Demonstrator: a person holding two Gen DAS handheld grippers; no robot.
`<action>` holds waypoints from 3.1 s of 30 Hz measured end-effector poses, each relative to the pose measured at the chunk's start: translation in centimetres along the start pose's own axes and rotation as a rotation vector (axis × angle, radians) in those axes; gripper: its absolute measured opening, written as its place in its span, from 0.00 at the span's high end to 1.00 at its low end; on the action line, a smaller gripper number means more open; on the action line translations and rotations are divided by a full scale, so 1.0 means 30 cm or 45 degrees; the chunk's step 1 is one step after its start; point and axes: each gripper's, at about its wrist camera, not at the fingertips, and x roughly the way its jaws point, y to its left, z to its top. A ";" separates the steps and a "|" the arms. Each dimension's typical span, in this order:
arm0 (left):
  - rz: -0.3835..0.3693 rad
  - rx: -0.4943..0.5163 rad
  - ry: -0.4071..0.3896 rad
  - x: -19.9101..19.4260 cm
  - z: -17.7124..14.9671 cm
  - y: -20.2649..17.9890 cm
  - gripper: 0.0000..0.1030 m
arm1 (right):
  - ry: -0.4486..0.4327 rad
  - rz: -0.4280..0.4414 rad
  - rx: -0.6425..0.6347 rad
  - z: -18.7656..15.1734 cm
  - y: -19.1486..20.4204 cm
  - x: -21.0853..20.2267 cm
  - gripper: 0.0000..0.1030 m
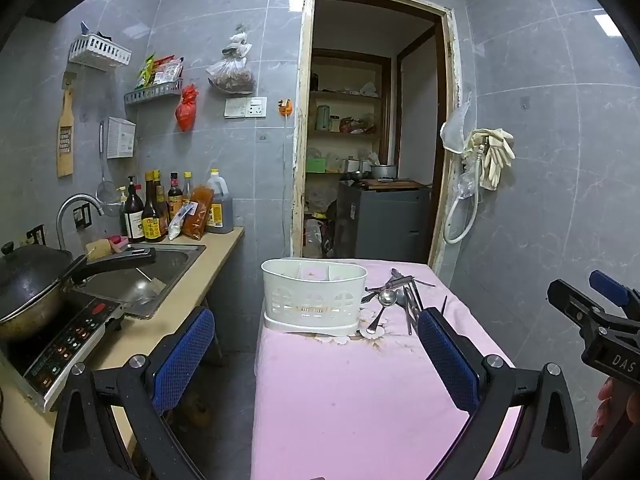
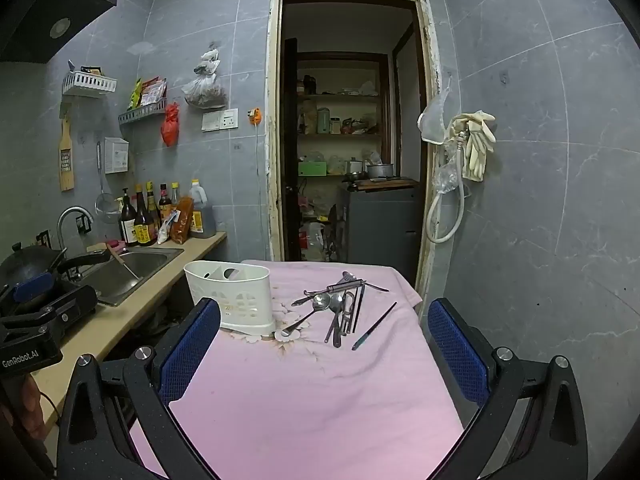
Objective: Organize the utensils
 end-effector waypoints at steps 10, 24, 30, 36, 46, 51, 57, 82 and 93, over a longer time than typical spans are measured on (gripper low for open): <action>-0.006 0.008 -0.012 -0.013 -0.005 -0.025 0.00 | 0.009 0.014 -0.003 0.005 -0.008 -0.012 0.01; -0.004 0.008 -0.010 -0.017 0.007 -0.017 0.00 | 0.010 0.018 -0.010 0.005 0.010 -0.007 0.01; -0.006 0.011 -0.009 -0.019 0.006 -0.017 0.00 | 0.010 0.017 -0.009 0.005 0.008 -0.005 0.01; -0.004 0.009 -0.012 -0.019 0.005 -0.016 0.00 | 0.011 0.020 -0.011 0.007 0.006 -0.004 0.01; -0.005 0.009 -0.010 -0.017 0.005 -0.016 0.00 | 0.011 0.020 -0.006 0.002 0.006 -0.003 0.01; -0.004 0.010 -0.011 -0.017 0.004 -0.016 0.00 | 0.011 0.019 -0.006 0.002 0.011 -0.001 0.01; -0.005 0.010 -0.009 -0.018 0.005 -0.018 0.00 | 0.015 0.019 -0.008 0.001 0.009 0.002 0.01; -0.003 0.013 -0.011 -0.016 0.003 -0.018 0.00 | 0.015 0.020 -0.006 -0.002 0.010 0.003 0.01; -0.009 0.015 -0.012 -0.016 0.002 -0.022 0.00 | -0.002 0.006 0.005 -0.015 0.008 0.003 0.01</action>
